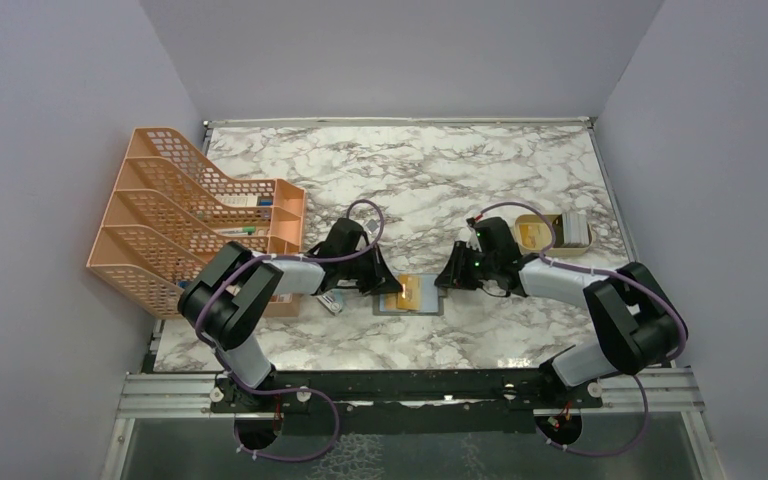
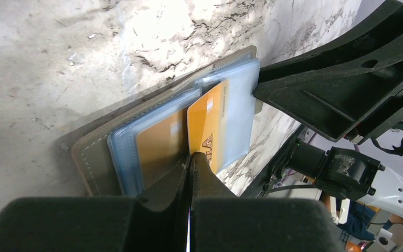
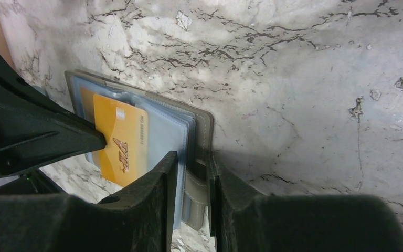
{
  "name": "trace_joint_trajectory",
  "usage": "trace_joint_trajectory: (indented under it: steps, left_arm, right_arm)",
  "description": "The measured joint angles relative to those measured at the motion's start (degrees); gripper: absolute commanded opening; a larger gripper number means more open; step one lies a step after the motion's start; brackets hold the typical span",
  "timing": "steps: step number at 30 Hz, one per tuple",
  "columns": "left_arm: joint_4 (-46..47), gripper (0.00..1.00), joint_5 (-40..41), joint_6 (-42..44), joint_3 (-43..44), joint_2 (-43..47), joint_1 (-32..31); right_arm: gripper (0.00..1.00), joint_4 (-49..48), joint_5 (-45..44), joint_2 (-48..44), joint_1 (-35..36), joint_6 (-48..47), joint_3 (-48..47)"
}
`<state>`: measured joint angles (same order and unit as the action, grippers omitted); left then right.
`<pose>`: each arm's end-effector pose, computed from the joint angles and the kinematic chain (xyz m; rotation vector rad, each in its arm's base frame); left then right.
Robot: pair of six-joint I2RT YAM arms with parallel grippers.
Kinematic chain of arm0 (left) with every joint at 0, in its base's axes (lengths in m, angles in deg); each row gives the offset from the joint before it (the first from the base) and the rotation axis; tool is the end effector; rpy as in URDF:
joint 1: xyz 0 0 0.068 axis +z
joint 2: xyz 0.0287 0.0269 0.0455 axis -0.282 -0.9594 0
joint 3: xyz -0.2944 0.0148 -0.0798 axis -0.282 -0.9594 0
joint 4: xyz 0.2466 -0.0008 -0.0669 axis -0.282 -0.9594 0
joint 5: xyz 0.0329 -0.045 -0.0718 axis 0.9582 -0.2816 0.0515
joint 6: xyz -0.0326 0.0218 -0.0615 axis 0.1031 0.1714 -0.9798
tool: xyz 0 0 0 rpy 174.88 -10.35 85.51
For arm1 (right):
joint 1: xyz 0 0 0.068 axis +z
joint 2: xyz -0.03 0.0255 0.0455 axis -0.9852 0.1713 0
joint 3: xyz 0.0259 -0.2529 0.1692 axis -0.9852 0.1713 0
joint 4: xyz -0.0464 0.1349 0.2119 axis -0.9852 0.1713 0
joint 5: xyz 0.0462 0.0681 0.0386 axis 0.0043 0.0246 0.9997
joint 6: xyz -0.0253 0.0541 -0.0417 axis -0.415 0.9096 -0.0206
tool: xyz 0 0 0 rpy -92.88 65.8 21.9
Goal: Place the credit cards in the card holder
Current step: Insert the credit card into the card holder.
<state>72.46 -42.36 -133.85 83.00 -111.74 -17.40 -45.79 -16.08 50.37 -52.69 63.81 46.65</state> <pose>0.2476 -0.2035 0.1504 -0.1715 2.6275 -1.3108 0.2300 0.1409 0.1554 0.1188 2.6409 0.8437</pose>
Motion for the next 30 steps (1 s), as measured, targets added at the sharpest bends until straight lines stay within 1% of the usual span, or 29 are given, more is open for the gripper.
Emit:
trace_joint_trajectory:
  steps: [4, 8, 10, 13, 17, 20, 30]
  left_arm:
    - [0.8, 0.00, 0.7, -0.7, 0.0, 0.0, -0.9]
    - [1.2, 0.22, 1.1, -1.0, 0.0, 0.0, -1.3]
    - [1.1, 0.28, 1.4, -1.0, 0.0, 0.1, -1.4]
    - [0.8, 0.36, 1.9, -0.7, 0.0, 0.8, -1.4]
    - [-0.2, 0.37, 2.4, -0.3, 0.0, 2.1, -1.5]
    - [-0.7, 0.37, 2.9, -0.1, 0.0, 2.8, -1.5]
    - [-0.8, 0.37, 3.1, 0.1, 0.0, 2.8, -2.1]
  right_arm:
    - [0.32, -0.4, 0.0, -0.3, 0.0, 1.1, 0.4]
    - [0.40, 1.0, -0.2, -1.4, 0.3, 1.5, 0.4]
    - [0.43, 3.2, -0.8, -2.7, 0.4, 1.1, 0.2]
    - [0.44, 7.2, -1.4, -4.7, 0.4, -0.2, -1.2]
    - [0.46, 11.0, -2.0, -6.9, 0.3, -1.9, -3.7]
    - [0.46, 12.5, -1.7, -8.9, 0.4, -2.5, -3.8]
    - [0.43, 12.7, 0.3, -10.8, 0.4, -1.7, -0.5]
